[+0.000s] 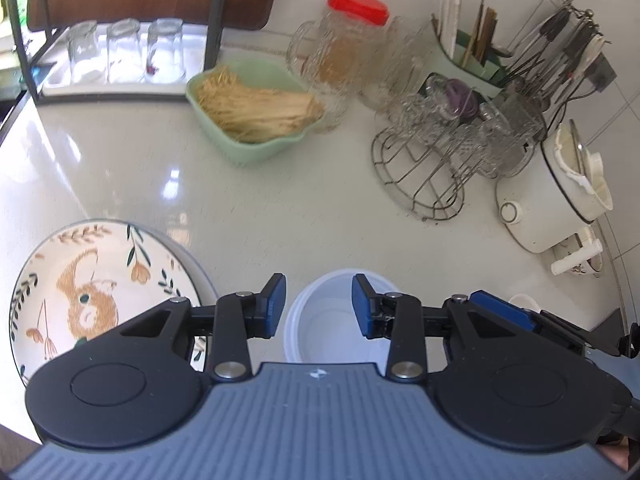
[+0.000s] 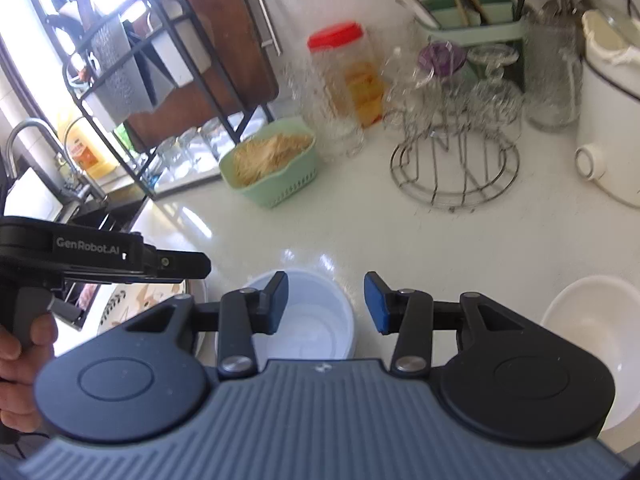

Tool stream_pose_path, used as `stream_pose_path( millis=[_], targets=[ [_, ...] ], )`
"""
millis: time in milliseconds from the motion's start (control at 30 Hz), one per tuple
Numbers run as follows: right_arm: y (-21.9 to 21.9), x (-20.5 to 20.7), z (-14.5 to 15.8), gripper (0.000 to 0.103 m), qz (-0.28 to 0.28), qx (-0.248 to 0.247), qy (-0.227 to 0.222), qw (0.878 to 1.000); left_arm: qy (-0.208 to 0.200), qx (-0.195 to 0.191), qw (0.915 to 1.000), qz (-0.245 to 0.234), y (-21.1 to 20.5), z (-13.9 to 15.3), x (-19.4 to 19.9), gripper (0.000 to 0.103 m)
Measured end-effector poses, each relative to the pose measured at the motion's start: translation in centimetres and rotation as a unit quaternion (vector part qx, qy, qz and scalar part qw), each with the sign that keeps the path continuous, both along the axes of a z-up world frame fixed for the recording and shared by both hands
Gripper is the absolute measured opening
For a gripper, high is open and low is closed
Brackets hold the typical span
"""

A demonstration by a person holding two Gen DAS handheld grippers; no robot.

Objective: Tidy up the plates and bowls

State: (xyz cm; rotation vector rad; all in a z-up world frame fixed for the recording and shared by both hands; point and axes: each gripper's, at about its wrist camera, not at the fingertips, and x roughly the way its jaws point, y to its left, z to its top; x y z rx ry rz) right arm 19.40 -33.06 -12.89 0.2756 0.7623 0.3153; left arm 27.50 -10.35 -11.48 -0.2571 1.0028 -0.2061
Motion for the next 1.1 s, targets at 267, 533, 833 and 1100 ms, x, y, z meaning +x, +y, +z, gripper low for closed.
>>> stream_pose_path(
  millis=[267, 533, 833, 1100],
  targets=[
    [-0.4, -0.9, 2.5, 0.046, -0.019, -0.015, -0.038, 0.999, -0.044, 0.021, 0.9982, -0.034, -1.8, 2.0, -0.7, 0.042],
    [-0.8, -1.6, 4.0, 0.046, -0.035, -0.025, -0.068, 0.997, -0.076, 0.022, 0.9953, -0.056, -2.9, 3.8, -1.2, 0.042],
    [-2.1, -2.6, 5.0, 0.046, -0.072, -0.034, -0.082, 0.993, -0.089, 0.011, 0.9918, -0.091, -4.9, 4.5, -1.2, 0.042],
    [-3.5, -3.2, 5.4, 0.046, -0.103, -0.037, -0.092, 0.99, -0.093, 0.009, 0.9891, -0.114, -6.4, 4.6, -1.0, 0.042]
  ],
)
